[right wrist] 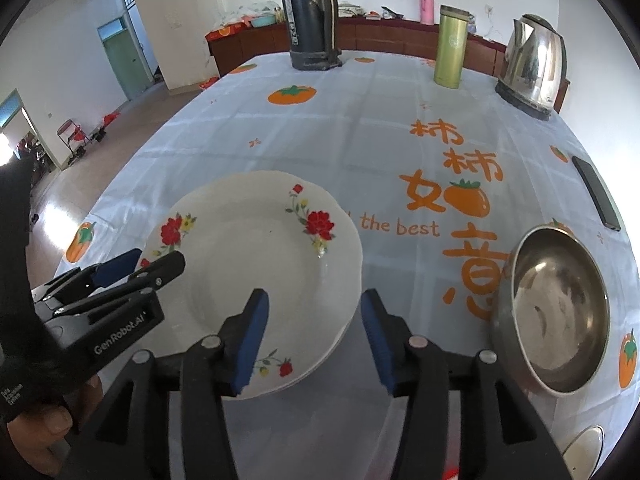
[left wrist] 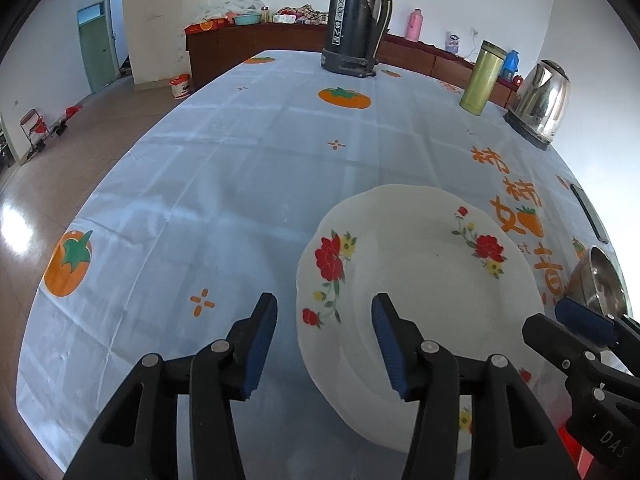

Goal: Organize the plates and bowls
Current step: 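Move both tools to the pink plastic bowl beside the cream enamel dish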

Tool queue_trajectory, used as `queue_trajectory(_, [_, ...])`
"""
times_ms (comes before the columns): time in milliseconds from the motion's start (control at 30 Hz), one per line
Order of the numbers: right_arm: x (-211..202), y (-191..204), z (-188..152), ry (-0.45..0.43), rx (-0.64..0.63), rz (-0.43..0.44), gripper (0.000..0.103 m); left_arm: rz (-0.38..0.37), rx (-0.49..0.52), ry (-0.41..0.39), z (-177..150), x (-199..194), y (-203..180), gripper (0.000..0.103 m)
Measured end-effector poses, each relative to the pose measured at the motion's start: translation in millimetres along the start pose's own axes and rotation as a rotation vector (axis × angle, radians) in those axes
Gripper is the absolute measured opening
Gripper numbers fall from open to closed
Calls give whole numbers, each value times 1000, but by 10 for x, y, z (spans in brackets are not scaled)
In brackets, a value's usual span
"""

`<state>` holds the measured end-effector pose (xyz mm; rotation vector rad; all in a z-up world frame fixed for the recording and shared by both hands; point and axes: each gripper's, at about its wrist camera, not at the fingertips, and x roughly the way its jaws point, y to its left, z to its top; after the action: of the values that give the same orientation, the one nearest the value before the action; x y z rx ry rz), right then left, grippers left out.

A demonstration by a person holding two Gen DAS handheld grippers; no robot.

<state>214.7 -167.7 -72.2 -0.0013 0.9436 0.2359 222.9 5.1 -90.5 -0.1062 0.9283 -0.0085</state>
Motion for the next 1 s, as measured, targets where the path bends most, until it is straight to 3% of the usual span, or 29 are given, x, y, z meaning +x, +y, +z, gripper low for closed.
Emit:
queue_trajectory(467, [-535,-178,-299,-63,14,-9,54,-117,49,7,-253,-419,-242,53])
queue_trajectory(1000, [-1081,-899,-940,-86,140,-111,52,-271,230,55,-673,-718,-991,53])
